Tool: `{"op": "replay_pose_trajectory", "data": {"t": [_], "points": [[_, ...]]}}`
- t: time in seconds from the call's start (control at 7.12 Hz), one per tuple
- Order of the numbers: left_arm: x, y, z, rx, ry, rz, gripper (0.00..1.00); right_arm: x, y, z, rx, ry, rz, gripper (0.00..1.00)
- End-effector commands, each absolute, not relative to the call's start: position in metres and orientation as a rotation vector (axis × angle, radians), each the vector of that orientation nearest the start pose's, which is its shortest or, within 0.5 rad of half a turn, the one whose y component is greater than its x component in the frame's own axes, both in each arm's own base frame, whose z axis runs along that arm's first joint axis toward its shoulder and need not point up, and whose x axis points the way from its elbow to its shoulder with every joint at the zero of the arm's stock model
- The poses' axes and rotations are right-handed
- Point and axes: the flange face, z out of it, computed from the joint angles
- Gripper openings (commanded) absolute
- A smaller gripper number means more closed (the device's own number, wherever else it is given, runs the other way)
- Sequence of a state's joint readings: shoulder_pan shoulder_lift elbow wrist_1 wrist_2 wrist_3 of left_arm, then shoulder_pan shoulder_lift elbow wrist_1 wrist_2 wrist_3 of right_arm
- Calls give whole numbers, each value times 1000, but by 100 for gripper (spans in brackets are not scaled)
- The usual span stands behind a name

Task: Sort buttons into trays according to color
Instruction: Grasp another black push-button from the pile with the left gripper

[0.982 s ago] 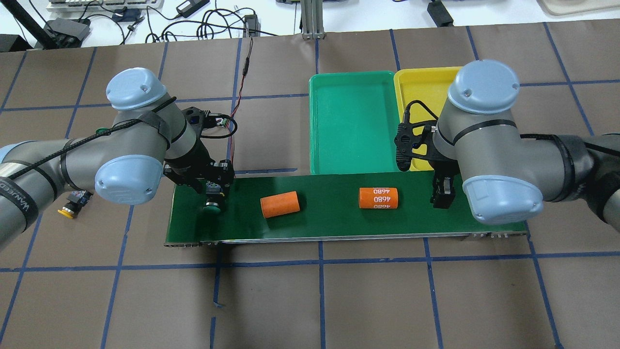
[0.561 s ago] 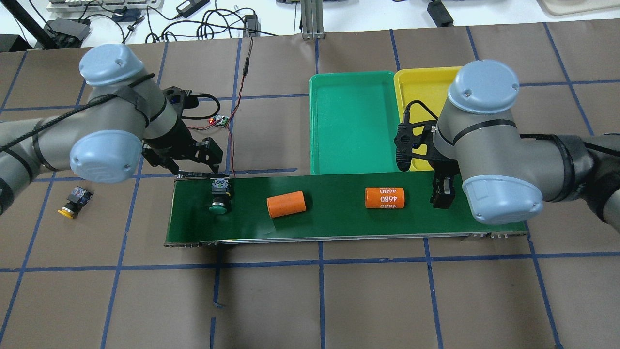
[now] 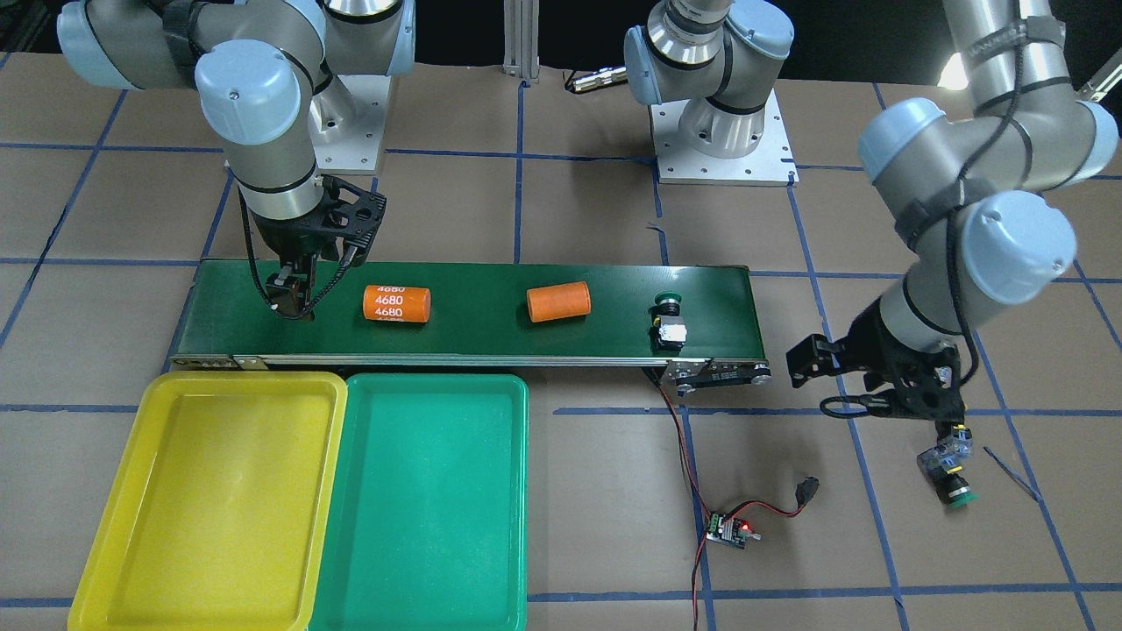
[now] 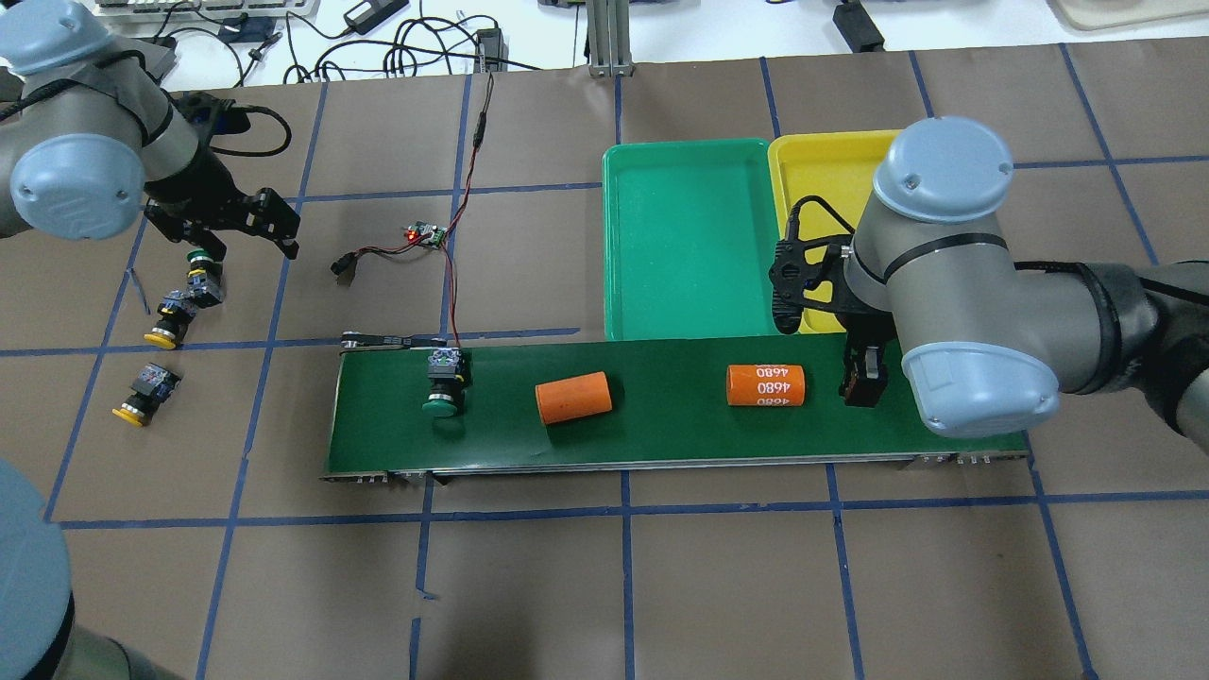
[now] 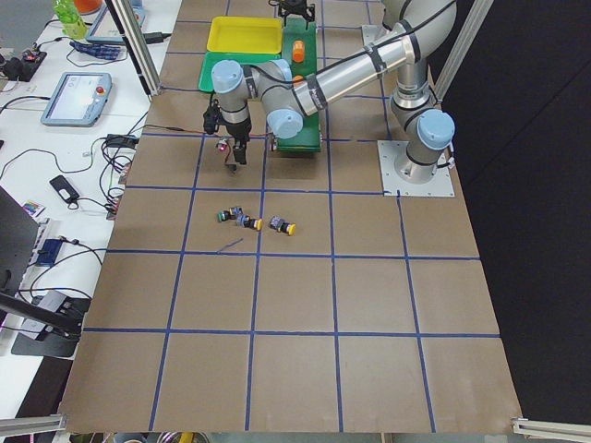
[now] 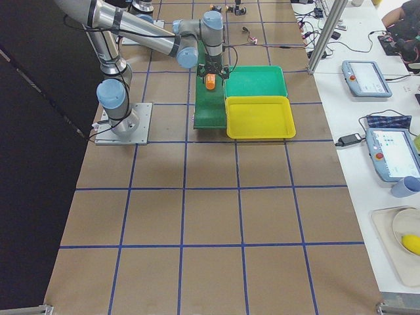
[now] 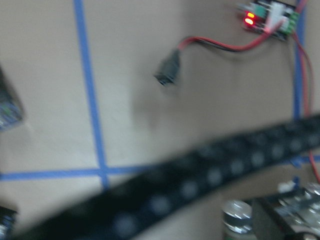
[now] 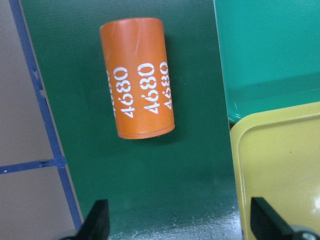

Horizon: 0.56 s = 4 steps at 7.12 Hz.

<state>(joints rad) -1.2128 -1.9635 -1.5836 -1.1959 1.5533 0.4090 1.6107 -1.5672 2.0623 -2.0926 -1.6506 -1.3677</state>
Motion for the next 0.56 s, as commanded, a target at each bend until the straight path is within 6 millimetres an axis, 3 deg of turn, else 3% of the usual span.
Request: {"op": "replay_pose_trajectory", "data": {"t": [0.0, 0.14, 0.42], "points": [[167, -661, 269, 102, 3175, 28, 100, 143, -444, 306, -2083, 2459, 40, 100], [179, -679, 249, 104, 3155, -26, 100, 143, -445, 307, -2084, 2460, 38, 100], [224, -676, 215, 104, 3184, 3, 100, 143, -445, 313, -2091, 2467, 19, 100]]}}
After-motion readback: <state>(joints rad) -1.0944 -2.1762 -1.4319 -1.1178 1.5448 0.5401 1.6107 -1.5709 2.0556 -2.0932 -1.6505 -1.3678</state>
